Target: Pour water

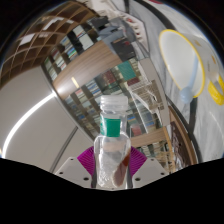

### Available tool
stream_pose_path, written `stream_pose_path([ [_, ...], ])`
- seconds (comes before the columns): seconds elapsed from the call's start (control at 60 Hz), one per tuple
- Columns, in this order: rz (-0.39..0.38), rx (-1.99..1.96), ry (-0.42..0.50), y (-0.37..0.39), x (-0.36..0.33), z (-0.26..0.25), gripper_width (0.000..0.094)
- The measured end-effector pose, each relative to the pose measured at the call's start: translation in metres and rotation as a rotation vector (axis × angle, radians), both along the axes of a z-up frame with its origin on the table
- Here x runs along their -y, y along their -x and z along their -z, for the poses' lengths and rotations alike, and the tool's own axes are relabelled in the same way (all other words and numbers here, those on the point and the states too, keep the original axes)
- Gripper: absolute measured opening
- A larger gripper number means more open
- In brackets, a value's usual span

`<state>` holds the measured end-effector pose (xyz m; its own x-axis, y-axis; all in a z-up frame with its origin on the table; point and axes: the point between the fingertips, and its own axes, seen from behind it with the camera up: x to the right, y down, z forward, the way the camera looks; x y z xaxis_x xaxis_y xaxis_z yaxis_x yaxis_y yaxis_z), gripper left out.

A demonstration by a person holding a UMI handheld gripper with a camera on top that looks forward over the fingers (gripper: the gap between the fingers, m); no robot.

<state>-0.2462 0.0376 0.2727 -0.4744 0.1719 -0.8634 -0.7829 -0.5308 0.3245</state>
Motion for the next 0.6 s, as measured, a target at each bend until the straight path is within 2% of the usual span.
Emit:
stream_pose_path([
  [0.1, -0.010, -0.149, 0.083, -0.038, -0.003, 0.026, 0.0401],
  [0.217, -0.009, -0.235, 0.171, -0.037, -0.024, 0.058, 0.0401],
  [0.3, -0.027, -0.220, 0.186, -0.043, -0.006, 0.072, 0.0399],
  [0.317, -0.025, -0.204, 0.185, -0.037, -0.023, 0.069, 0.0400],
  [0.35, -0.036, -0.190, 0.174, -0.040, -0.001, 0.065, 0.0399],
  [0.4, -0.039, -0.152, 0.149, -0.037, -0.016, 0.049, 0.0398],
  [0.5, -0.021, -0.015, 0.049, -0.046, 0.000, 0.004, 0.0399],
  [0.6, 0.087, 0.280, -0.104, -0.063, -0.003, -0.042, 0.0396],
])
